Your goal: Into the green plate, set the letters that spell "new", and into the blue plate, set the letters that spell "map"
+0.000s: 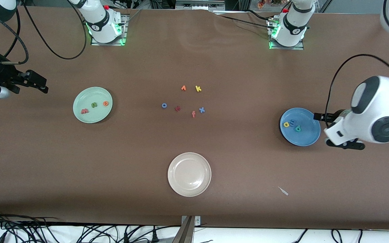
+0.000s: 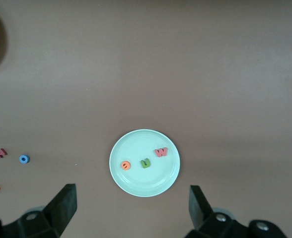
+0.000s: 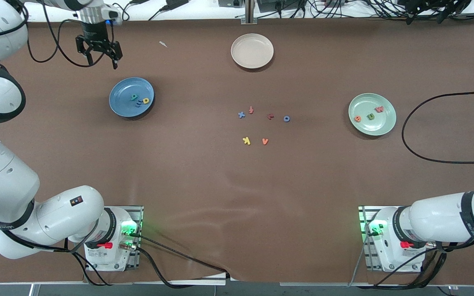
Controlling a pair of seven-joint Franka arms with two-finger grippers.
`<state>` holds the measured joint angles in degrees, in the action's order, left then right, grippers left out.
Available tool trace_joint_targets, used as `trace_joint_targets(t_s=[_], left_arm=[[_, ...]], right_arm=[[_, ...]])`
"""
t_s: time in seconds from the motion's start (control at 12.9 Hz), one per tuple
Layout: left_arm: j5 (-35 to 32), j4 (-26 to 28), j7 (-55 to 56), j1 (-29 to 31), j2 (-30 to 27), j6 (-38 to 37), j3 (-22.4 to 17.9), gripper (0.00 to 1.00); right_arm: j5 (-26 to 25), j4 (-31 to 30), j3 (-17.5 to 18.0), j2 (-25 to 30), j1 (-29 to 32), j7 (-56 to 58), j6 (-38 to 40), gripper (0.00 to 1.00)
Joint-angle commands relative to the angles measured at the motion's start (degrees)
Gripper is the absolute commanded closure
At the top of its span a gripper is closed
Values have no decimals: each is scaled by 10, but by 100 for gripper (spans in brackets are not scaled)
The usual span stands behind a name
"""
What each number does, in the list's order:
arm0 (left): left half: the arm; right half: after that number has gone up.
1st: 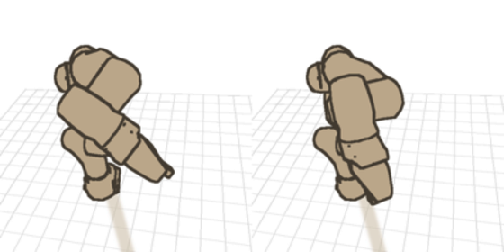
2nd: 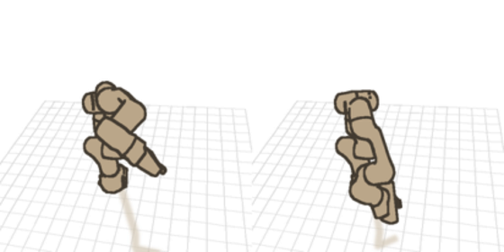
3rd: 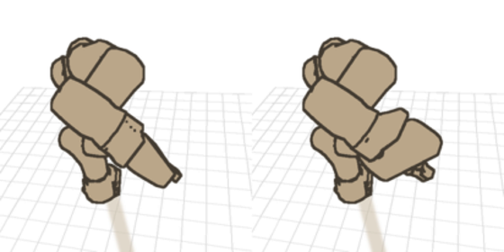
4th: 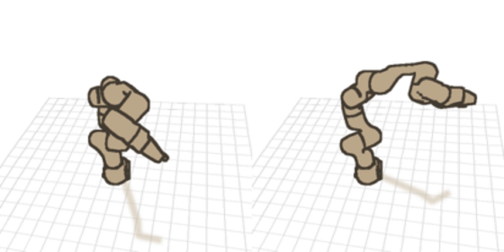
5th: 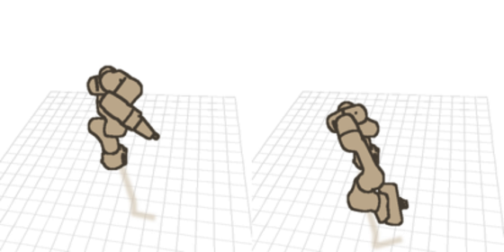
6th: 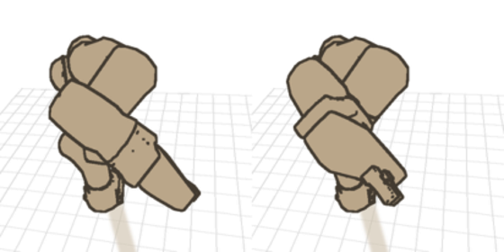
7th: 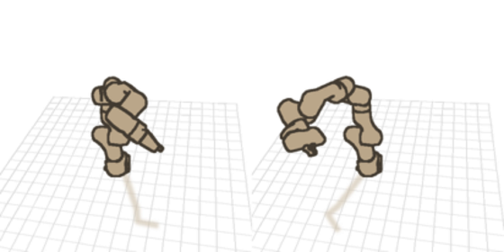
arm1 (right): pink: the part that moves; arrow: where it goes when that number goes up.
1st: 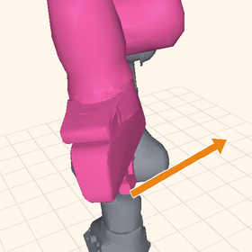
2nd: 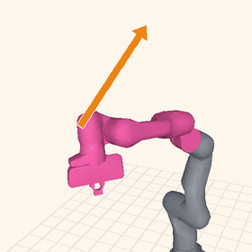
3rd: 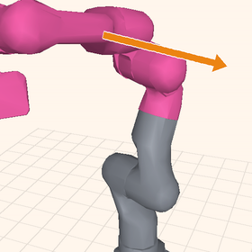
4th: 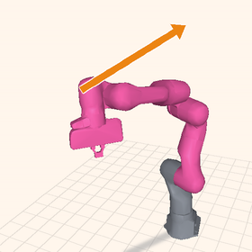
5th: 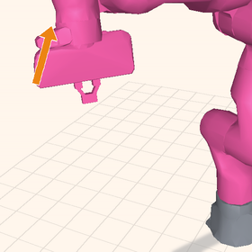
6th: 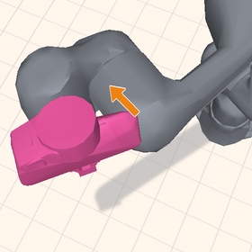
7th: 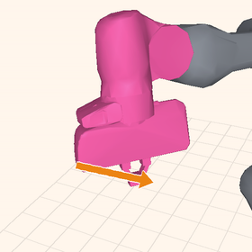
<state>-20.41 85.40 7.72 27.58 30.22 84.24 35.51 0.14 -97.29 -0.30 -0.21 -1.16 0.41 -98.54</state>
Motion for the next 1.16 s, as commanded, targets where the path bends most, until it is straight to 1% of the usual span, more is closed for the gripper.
trace_joint_targets(t_s=[0.0,0.08,0.31,0.39,0.54,0.62,0.77,0.93,1.08], left_arm=[[107,25,-11,-110,-95,-2,-163,0],[130,26,-11,-133,-113,-1,-194,0],[136,26,-6,-205,-168,-1,-269,0],[144,26,-6,-219,-183,0,-286,0],[198,26,-3,-225,-218,15,-308,0],[209,26,-3,-228,-237,27,-316,0],[213,25,-7,-237,-268,41,-315,0],[213,21,-9,-235,-276,41,-316,0],[213,20,-10,-229,-268,38,-315,0]], right_arm=[[2,5,0,5,1,2,11,0],[2,5,0,5,1,2,11,0],[2,5,0,5,1,2,12,0],[2,5,0,5,1,2,12,0],[2,5,0,5,1,2,12,0],[2,5,0,5,1,2,12,0],[3,5,0,5,1,2,12,0],[3,5,0,5,1,2,12,0],[3,4,0,5,1,2,12,0]])
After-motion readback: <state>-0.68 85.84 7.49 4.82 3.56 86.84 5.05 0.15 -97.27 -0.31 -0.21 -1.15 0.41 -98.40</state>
